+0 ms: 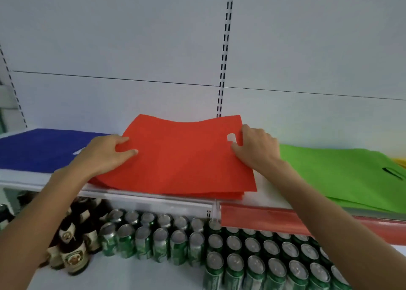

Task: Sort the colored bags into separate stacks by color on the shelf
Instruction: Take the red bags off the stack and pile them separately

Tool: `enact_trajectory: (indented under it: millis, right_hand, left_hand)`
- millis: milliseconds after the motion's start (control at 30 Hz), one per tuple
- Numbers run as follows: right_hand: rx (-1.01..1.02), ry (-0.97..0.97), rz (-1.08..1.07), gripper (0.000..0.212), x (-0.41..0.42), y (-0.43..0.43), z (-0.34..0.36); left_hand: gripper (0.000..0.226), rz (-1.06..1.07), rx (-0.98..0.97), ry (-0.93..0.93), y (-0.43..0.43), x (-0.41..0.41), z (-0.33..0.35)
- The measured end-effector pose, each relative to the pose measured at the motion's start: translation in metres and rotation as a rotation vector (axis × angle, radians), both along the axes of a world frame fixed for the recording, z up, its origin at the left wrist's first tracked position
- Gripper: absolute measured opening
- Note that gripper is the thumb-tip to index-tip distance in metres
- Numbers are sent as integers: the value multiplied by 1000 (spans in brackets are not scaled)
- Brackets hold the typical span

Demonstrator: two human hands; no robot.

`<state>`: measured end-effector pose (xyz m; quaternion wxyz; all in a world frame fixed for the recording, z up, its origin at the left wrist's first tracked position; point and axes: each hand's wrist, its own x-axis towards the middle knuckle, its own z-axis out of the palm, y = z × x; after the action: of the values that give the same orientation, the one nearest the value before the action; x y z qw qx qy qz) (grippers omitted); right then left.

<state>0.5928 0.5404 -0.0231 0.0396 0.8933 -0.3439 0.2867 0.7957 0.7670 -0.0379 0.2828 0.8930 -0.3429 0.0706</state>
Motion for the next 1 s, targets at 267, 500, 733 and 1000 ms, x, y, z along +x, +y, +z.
enact_trajectory:
  millis: [267, 500, 733, 1000]
  right_hand:
    - [150, 62, -121, 34, 45, 26, -27]
    - [268, 59, -164, 36, 45, 26, -37]
    - [321, 27, -129, 31, 47, 23, -35]
    - [200, -63, -68, 41, 21, 4, -7]
  left_hand:
    - [53, -116, 116, 130, 20, 62, -24]
    - [57, -137, 77, 87, 22, 62, -39]
    - [60, -138, 112, 210, 21, 66, -27]
    - [62, -96, 135, -74, -3, 37, -1]
